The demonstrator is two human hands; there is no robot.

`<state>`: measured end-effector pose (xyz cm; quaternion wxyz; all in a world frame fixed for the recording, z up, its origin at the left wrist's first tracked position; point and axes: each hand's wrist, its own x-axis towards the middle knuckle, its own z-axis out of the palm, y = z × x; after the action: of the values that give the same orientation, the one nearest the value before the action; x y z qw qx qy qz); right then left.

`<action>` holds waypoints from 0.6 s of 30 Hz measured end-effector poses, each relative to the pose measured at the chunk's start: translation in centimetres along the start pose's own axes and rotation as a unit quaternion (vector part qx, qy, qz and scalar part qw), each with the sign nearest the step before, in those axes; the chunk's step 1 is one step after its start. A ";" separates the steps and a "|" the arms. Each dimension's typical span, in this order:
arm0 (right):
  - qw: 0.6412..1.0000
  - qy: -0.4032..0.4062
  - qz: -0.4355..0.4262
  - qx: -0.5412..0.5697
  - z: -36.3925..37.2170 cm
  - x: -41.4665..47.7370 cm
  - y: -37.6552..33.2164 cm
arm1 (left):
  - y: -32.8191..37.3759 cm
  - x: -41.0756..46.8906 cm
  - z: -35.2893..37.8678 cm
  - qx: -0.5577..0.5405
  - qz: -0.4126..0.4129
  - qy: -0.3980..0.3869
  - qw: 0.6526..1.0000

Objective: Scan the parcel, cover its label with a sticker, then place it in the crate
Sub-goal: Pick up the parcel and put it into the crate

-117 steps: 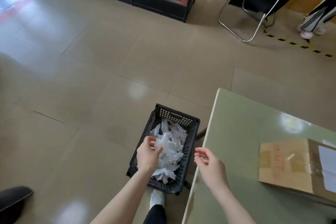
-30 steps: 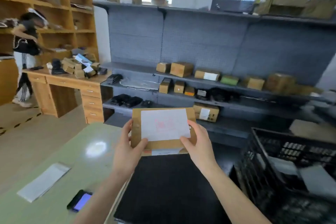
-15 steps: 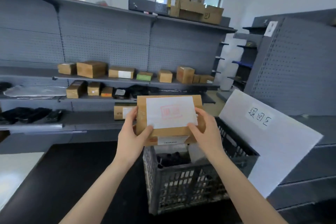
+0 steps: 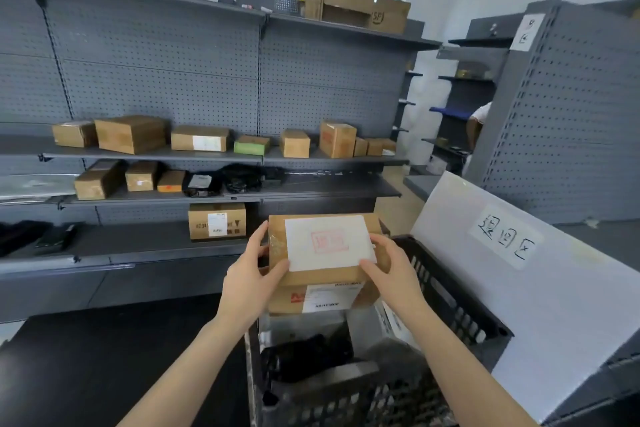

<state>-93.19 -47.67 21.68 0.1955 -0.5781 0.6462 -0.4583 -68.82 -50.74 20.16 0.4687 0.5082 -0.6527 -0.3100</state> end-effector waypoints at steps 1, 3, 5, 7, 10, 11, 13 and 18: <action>1.000 -0.011 0.009 0.000 0.8 1.3 0.6 | -0.8 1.2 0.2 0.009 -0.007 -0.002 1.000; 0.999 -0.034 0.024 -0.005 2.3 3.5 2.0 | -2.5 3.2 0.5 0.026 -0.022 -0.009 0.999; 0.998 -0.053 0.038 -0.021 3.9 5.0 3.4 | -4.3 4.9 0.9 0.058 -0.034 -0.025 0.997; 0.996 -0.065 0.057 -0.036 5.1 6.1 5.0 | -5.9 5.9 1.4 0.096 -0.045 -0.056 0.993; 0.992 -0.089 0.076 -0.050 6.5 6.5 7.2 | -7.6 6.2 2.4 0.197 -0.055 -0.086 0.975; 0.990 -0.099 0.081 -0.055 7.0 6.4 7.7 | -8.1 5.9 2.8 0.247 -0.050 -0.090 0.963; 0.988 -0.108 0.088 -0.061 7.8 6.2 8.5 | -9.2 5.6 3.6 0.322 -0.049 -0.094 0.941; 0.988 -0.103 0.084 -0.076 8.6 6.5 8.9 | -9.7 5.3 4.0 0.383 -0.053 -0.067 0.920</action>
<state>-93.19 -57.63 11.82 0.2544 -0.5786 0.7020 -0.3280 -69.14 -58.94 11.69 0.1764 0.6603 -0.7239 -0.0944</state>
